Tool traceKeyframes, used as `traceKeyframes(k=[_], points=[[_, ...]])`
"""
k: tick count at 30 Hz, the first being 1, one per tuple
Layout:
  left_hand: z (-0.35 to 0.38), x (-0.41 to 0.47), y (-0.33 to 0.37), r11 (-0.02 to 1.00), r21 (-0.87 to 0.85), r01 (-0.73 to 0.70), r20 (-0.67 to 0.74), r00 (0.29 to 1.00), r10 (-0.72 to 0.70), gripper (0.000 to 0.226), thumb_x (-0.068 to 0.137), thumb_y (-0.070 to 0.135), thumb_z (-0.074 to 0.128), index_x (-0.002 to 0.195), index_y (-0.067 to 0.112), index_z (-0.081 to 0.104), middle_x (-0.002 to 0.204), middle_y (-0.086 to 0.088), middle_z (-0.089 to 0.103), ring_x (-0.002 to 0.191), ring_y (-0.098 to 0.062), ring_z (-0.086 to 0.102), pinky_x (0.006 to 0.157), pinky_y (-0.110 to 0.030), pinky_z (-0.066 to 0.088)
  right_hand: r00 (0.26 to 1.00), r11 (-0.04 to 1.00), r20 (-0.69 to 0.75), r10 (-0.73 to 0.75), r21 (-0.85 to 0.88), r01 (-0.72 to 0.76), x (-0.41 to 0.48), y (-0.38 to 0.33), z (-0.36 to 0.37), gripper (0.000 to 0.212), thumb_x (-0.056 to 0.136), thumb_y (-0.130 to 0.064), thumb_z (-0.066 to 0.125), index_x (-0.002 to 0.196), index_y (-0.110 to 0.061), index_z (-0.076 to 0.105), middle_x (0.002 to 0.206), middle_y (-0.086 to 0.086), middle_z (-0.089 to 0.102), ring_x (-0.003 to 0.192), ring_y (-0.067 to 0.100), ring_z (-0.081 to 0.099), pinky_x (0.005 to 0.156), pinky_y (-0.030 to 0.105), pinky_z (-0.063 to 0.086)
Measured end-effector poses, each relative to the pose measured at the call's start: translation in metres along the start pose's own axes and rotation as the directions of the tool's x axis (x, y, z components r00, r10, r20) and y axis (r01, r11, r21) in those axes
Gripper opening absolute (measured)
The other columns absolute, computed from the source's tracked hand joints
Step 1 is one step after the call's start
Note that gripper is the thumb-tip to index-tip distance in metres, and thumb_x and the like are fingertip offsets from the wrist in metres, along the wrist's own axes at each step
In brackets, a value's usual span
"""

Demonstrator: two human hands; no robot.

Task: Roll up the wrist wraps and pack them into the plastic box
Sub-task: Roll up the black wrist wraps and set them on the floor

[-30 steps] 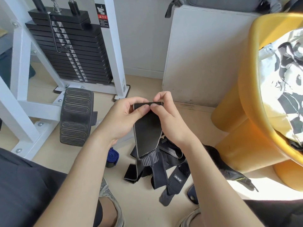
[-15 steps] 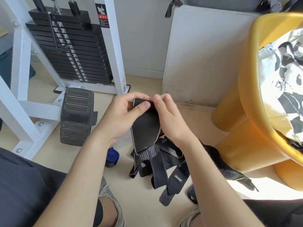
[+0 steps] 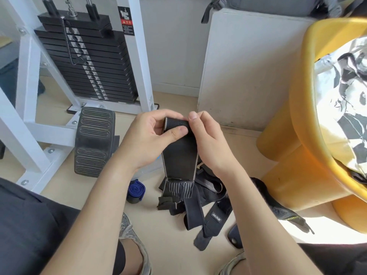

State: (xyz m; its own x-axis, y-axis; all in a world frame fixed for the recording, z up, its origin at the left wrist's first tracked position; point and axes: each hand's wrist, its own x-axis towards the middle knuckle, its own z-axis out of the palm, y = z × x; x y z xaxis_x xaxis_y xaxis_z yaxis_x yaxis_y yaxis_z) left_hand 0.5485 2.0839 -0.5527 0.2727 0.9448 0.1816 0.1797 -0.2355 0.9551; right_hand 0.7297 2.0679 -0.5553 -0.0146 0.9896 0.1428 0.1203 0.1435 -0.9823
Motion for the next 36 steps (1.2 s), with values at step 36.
traceKeyframes(k=[36], points=[[-0.002, 0.000, 0.024, 0.989, -0.106, 0.104, 0.024, 0.995, -0.102, 0.037, 0.099, 0.045, 0.071, 0.115, 0.012, 0.076, 0.115, -0.020, 0.078, 0.110, -0.027, 0.074, 0.110, -0.061, 0.052, 0.986, 0.984, 0.038, -0.163, -0.063, 0.165, -0.011, -0.022, 0.006, 0.014, 0.114, -0.030, 0.048, 0.108, -0.017, 0.046, 0.088, -0.019, 0.049, 0.083, 0.006, 0.045, 0.076, 0.024, 0.040]])
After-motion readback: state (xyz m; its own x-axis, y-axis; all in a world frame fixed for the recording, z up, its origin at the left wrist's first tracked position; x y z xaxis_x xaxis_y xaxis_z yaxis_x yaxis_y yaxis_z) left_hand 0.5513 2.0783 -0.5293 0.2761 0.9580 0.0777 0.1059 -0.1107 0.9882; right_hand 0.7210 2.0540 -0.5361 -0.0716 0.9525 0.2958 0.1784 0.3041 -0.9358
